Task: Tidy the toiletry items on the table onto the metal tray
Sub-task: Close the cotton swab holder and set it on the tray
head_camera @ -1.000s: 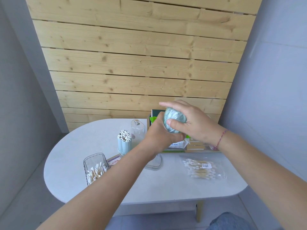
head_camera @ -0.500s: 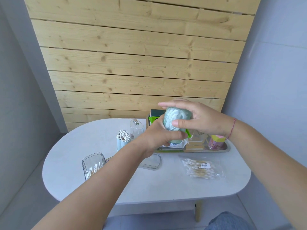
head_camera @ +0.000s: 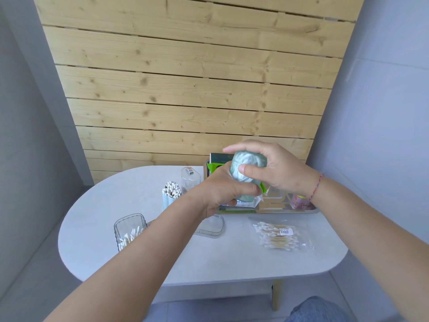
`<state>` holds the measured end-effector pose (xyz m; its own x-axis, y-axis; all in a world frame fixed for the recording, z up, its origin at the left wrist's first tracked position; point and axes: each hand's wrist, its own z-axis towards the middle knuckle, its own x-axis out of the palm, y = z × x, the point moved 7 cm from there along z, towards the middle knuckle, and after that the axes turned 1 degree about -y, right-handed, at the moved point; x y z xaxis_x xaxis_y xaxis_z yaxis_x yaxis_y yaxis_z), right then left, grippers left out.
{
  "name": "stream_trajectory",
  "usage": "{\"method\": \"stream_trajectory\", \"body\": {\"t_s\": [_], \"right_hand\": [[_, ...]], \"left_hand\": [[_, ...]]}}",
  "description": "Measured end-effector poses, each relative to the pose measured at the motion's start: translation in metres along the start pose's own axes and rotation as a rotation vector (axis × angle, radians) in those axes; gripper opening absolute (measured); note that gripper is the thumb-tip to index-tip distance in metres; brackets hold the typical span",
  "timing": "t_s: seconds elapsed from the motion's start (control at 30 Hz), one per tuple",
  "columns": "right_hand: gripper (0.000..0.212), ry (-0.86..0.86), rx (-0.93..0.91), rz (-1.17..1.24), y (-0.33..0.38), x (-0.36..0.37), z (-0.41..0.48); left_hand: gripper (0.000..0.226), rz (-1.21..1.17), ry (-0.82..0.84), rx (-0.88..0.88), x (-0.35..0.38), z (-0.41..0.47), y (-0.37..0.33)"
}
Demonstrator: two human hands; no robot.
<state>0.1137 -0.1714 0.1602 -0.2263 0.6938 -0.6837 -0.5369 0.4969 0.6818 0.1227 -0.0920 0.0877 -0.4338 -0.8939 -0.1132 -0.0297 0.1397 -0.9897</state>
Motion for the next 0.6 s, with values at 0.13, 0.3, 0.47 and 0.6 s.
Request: {"method": "stream_trajectory", "body": {"t_s": [0.13,0.3,0.47,0.6], "right_hand": [[0.035,-0.011,-0.035,-0.076,0.003,0.000,0.001],[0.033,-0.023,-0.094,-0.175,0.009,0.000,0.001],[0.038,-0.058,-0.124,-0.216,0.011,0.004,-0.004],[0.060,0.047,0.060,0.029,-0.012,-0.002,-0.011]], "left_hand": [[0.030,-0.006,0.015,0.011,0.000,0.001,0.000],[0.032,0.044,0.002,0.070,-0.003,0.000,-0.006],[0.034,0.071,-0.012,0.139,-0.003,-0.002,-0.008],[0.057,0.004,-0.017,0.134,-0.002,0.001,-0.004]]}}
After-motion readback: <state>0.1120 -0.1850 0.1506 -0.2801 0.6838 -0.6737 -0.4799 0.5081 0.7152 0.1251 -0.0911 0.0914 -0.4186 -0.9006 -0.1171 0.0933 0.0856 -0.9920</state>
